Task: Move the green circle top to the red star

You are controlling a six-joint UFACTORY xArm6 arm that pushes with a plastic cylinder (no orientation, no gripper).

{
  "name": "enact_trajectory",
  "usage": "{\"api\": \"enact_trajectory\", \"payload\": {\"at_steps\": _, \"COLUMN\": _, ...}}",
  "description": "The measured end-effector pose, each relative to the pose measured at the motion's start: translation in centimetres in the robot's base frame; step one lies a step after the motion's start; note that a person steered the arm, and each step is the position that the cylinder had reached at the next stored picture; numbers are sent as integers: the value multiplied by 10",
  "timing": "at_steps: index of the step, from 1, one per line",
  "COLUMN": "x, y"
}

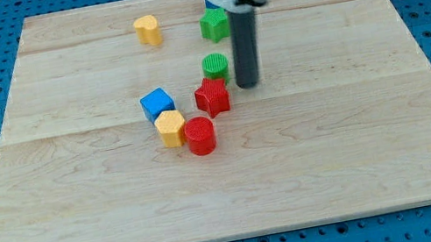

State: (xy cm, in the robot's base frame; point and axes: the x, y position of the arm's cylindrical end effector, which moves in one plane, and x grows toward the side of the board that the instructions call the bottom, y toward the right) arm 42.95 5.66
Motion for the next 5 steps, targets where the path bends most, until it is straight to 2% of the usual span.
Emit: {"api": "enact_trajectory", "payload": {"at_steps": 5, "x": -10, "y": -20}}
